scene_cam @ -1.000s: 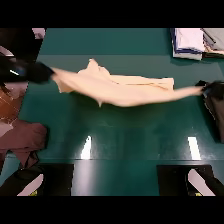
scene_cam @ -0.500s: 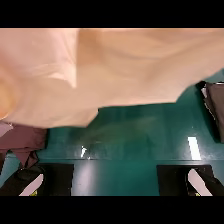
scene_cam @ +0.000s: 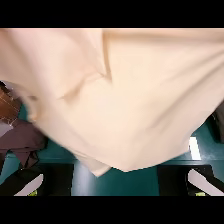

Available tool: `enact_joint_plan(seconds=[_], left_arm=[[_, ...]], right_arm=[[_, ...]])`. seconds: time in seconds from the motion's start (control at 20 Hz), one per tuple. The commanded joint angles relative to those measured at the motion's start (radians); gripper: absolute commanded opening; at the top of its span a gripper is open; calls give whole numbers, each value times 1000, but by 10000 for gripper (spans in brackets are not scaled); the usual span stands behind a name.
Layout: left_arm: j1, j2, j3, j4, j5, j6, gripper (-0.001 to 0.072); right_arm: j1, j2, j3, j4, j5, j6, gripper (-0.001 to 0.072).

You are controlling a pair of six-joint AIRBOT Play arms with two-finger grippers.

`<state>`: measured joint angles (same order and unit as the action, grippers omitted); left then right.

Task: Fold the shirts.

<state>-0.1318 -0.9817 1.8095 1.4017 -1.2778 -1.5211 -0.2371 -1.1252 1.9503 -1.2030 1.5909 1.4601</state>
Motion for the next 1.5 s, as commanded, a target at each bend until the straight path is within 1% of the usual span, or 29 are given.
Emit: enact_joint_plan(seconds=[0.0,0.15,0.25,0.35,0.45,0.55,0.6,0.65,0.7,0.8,0.85,0.9,1.05,1.25,1.3,1.35,1.4,1.45], left_arm=[[1,-175,-196,-12,-32,-1,23],[1,-384,-251,-63,15,3,23],[2,-507,-251,-58,104,25,23],[2,-595,-228,-57,200,34,22],[14,-661,-170,-63,235,37,23],[35,-674,-138,-70,264,37,23],[53,-672,-121,-77,245,36,23],[69,-671,-100,-86,190,36,23],[84,-671,-81,-98,106,37,23],[90,-669,-82,-96,-53,44,22],[84,-668,-97,-101,-100,64,22],[69,-663,-129,-98,-118,69,22],[26,-643,-258,-97,-80,71,22],[15,-642,-422,-101,-37,27,25],[15,-642,-439,-100,-33,29,44],[15,-640,-443,-102,-37,29,292],[15,-631,-443,-101,-41,29,473],[15,-606,-443,-100,-42,29,467]], right_arm=[[60,-177,-146,-5,27,4,13],[104,-370,-227,-5,6,4,13],[116,-494,-207,-4,-36,4,13],[116,-602,-117,2,-66,4,13],[119,-674,-16,6,-101,5,13],[119,-710,72,6,-95,5,14],[118,-711,95,5,-91,4,13],[118,-696,95,4,-90,1,13],[118,-672,70,-2,-91,-12,13],[118,-600,-37,-7,-92,-37,13],[119,-562,-107,-6,-100,-40,13],[119,-531,-174,-11,-111,-47,13],[125,-450,-376,-23,-167,-49,14],[155,-406,-557,-23,-233,-49,14],[155,-400,-586,-20,-254,-48,15],[154,-395,-606,-19,-264,-48,21],[154,-395,-607,-19,-259,-48,179],[144,-389,-607,-19,-241,-48,483]])
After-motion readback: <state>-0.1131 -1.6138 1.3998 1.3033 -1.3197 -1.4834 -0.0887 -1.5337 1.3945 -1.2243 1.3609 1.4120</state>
